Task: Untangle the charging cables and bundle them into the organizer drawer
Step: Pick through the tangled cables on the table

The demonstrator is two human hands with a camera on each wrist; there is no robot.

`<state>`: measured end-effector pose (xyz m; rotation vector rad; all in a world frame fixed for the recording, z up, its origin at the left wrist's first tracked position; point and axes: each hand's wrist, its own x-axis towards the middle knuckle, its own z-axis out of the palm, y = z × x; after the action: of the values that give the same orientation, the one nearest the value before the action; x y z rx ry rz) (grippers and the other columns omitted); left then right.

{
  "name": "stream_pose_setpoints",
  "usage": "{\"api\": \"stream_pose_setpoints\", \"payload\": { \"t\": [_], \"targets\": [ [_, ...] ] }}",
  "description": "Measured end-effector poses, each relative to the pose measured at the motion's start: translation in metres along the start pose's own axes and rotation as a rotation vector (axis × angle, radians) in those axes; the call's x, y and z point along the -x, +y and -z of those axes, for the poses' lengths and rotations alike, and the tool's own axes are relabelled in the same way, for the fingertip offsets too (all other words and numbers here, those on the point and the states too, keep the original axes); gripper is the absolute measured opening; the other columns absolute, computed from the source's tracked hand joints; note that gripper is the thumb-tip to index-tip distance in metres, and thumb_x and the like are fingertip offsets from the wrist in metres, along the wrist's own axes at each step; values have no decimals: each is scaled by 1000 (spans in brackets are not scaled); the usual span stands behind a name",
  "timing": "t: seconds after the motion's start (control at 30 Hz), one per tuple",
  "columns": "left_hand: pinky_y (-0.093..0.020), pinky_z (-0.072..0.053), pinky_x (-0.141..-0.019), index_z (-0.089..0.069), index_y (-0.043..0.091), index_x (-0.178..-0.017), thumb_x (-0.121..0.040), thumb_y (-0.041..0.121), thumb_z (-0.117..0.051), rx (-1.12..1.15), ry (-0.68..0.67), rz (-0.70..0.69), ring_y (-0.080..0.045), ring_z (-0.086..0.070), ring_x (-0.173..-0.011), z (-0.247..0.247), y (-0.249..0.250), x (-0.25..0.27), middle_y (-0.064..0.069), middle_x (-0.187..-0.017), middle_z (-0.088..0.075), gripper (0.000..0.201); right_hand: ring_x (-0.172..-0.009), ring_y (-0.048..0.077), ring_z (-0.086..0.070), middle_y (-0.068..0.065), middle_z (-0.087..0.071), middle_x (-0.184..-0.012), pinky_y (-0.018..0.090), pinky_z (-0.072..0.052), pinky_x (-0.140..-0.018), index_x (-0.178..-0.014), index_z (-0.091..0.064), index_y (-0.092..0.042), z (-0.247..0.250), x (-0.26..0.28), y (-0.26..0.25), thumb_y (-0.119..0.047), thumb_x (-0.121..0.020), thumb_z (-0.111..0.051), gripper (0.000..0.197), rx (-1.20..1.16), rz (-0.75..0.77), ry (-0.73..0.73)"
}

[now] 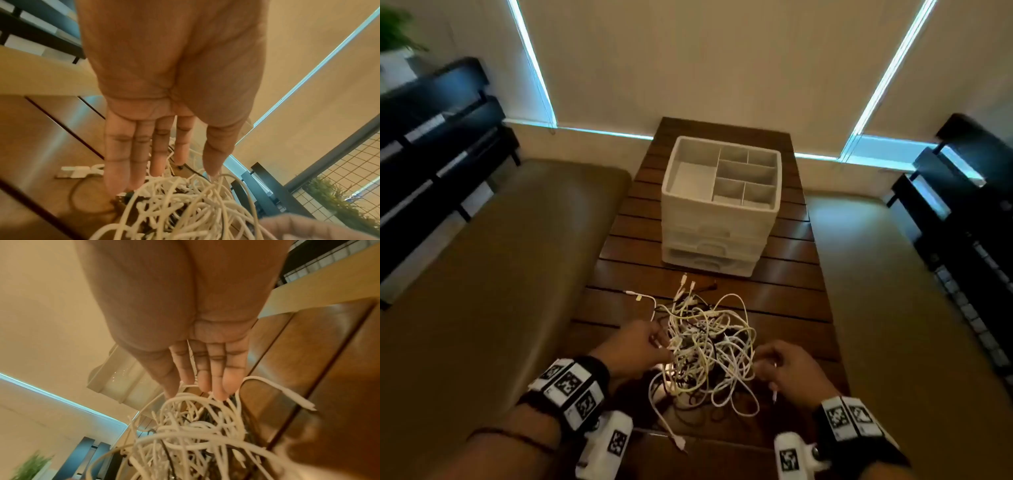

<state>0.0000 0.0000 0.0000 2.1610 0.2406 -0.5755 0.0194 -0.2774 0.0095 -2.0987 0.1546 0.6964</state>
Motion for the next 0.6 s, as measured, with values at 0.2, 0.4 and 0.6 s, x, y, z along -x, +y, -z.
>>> {"api": "stream_pose_setpoints", "payload": {
  "t": [0.2, 0.4, 0.6],
  "targets": [
    [-21, -50, -62, -58, 28, -120, -66, 41, -86, -84, -108, 18, -8, -63, -85, -27, 13, -40, 3, -107, -63, 62, -93, 20, -67, 0, -68, -100, 41, -59, -79, -109, -61, -20, -4, -42, -17, -17, -83, -72, 29, 51, -29, -94],
    [-26, -50, -78, -60, 20, -120, -71, 34, -82, -105, 3, -8, -19, -62, -99, -46, 5, -64, -3, -111, -64, 55, -90, 23, -69, 6, -69, -105, 38, -60, -75, -115, -57, -17, -3, -70, -17, -12, -90, -61, 26, 115, -59, -147],
    [-37, -54, -78, -65, 15, -96, -85, 20, -68, -93, 84, -74, -25, -65, -89, -44, 9, -79, -4, -94, -69, 13, -94, 21, -65, 3, -69, -107, 32, -53, -80, -113, -63, -19, -14, -89, -10, -30, -87, -67, 29, 361, 25, -81]
  ]
}}
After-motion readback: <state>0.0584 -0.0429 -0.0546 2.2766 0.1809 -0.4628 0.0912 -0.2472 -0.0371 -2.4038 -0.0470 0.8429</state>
